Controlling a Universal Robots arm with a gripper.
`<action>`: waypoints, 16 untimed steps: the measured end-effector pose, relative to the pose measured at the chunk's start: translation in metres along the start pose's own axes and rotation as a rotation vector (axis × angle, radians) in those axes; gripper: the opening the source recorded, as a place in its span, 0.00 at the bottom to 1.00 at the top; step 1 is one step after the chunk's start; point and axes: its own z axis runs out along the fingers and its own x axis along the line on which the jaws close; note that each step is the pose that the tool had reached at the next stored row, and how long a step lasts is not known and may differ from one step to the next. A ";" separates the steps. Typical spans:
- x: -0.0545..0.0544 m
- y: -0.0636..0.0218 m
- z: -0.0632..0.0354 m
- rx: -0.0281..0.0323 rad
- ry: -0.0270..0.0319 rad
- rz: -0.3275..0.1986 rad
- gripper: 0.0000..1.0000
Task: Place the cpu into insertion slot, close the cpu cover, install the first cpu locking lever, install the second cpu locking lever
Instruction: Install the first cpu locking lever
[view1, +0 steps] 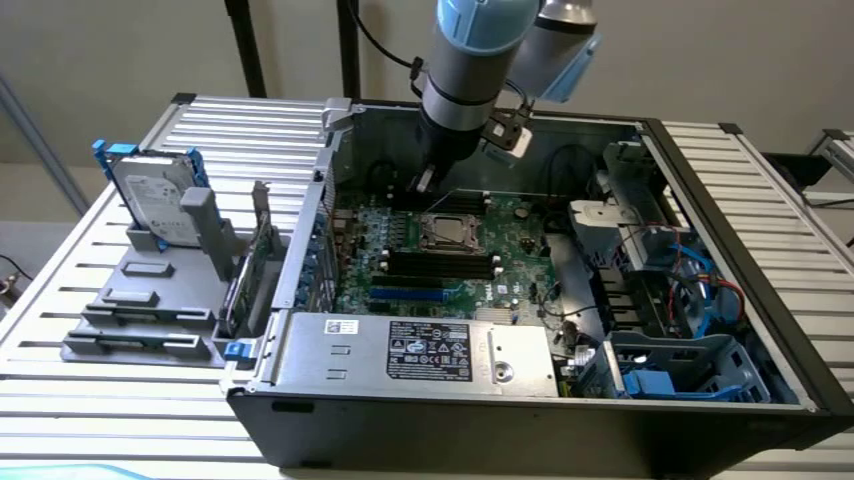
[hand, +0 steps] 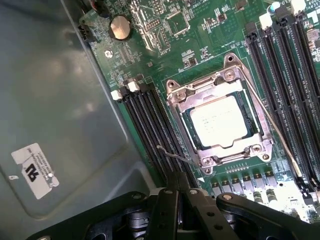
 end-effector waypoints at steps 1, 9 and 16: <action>-0.001 -0.0011 0.0017 -0.0010 -0.0020 0.001 0.11; -0.004 -0.0003 0.0101 -0.0122 -0.0249 0.003 0.11; -0.002 -0.0002 0.0179 -0.0114 -0.0357 0.008 0.11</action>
